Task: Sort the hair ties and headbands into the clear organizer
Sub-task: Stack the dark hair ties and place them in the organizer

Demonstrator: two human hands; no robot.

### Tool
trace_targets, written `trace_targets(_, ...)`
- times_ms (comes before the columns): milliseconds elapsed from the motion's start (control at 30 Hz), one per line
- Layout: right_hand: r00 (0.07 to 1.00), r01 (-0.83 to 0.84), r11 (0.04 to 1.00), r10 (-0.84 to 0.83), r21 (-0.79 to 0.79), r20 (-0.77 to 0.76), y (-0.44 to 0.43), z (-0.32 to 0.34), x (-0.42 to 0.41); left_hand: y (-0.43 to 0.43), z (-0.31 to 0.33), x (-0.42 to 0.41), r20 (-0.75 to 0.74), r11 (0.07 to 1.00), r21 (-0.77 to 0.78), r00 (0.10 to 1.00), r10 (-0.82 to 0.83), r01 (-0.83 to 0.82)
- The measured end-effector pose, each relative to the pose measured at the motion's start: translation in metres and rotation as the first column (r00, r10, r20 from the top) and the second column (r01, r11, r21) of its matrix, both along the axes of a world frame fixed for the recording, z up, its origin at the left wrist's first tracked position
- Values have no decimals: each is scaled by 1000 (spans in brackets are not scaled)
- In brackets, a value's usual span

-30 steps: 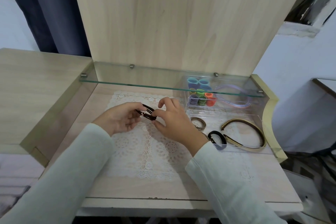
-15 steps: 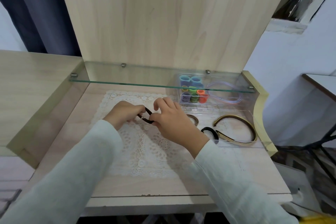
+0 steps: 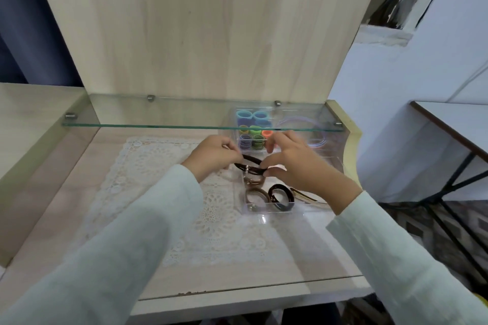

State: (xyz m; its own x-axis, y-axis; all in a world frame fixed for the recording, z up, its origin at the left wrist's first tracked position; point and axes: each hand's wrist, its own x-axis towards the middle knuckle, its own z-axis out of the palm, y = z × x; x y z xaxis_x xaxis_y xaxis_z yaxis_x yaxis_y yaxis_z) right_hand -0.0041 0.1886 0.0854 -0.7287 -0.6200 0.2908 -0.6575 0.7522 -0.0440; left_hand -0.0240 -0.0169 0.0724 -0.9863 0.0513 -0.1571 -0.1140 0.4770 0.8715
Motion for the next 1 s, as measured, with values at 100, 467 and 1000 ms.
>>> trace_targets(100, 998, 43, 999, -42, 7, -36, 17, -3, -2, 23, 5, -8, -11, 999, 11, 999, -48, 49)
trace_targets(467, 972, 188, 974, -167, 124, -164, 35, -32, -2, 73, -18, -2, -283, 976, -211, 959, -16, -46)
trace_targets(1000, 958, 284, 924, -262, 258, -113, 22, -36, -9, 61, -45, -3, -385, 983, -140, 909, -161, 115)
